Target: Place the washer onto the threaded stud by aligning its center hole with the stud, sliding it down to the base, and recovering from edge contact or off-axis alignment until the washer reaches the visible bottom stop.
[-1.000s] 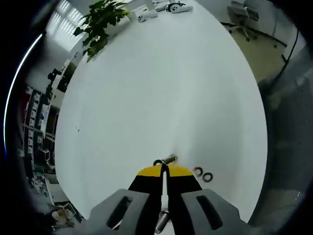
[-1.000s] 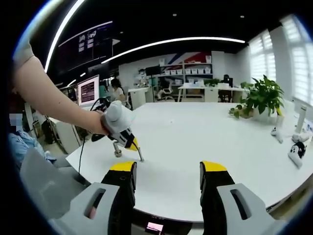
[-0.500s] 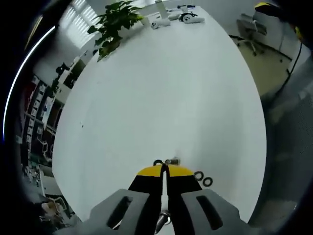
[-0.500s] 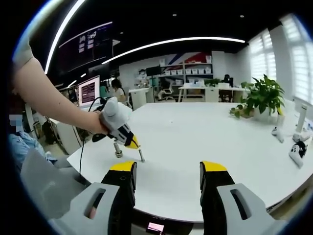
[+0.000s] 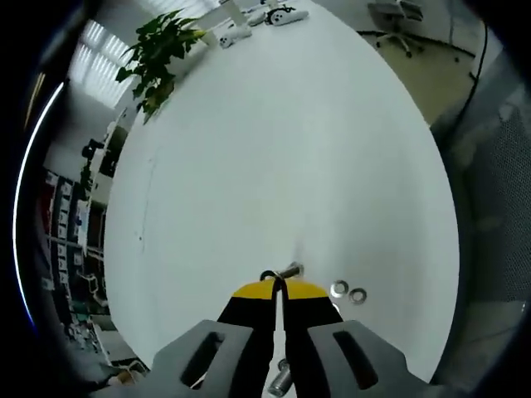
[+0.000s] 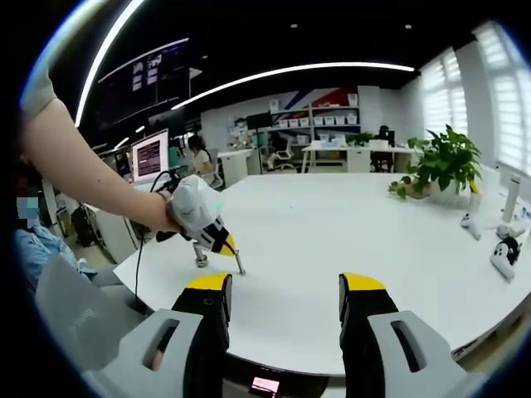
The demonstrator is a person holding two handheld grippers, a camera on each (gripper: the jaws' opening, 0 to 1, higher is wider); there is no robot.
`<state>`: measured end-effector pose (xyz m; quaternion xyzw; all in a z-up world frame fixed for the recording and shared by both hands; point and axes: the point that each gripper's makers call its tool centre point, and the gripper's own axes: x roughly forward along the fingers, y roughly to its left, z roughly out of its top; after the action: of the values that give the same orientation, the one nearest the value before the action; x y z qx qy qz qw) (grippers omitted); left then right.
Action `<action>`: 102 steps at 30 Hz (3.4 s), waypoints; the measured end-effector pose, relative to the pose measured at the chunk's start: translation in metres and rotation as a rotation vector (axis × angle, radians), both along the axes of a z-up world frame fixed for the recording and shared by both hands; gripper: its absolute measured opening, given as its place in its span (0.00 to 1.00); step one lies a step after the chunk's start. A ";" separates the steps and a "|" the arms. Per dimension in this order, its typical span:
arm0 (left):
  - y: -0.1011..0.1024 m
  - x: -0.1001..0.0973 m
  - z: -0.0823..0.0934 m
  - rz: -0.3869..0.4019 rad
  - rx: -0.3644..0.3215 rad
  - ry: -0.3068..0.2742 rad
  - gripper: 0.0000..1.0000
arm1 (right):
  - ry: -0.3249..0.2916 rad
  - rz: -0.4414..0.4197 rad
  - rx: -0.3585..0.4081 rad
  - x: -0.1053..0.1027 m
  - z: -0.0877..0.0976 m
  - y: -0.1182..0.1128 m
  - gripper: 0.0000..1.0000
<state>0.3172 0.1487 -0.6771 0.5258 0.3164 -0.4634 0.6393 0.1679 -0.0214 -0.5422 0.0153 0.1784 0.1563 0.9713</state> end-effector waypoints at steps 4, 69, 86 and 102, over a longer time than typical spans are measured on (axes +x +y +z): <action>0.000 -0.001 -0.003 -0.023 0.021 -0.008 0.00 | 0.000 -0.003 0.002 0.000 0.000 -0.001 0.54; 0.050 -0.035 -0.042 0.379 -0.169 0.212 0.05 | 0.019 0.018 -0.015 -0.001 -0.004 0.004 0.54; 0.049 -0.035 -0.065 0.312 -0.093 0.250 0.04 | 0.026 0.009 -0.010 -0.002 -0.006 0.002 0.54; 0.048 -0.039 -0.067 0.333 -0.026 0.392 0.01 | 0.032 0.007 0.001 -0.001 -0.007 0.002 0.54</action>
<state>0.2783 0.1967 -0.7444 0.3581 0.5106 -0.4488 0.6401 0.1673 -0.0198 -0.5490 0.0178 0.1936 0.1595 0.9679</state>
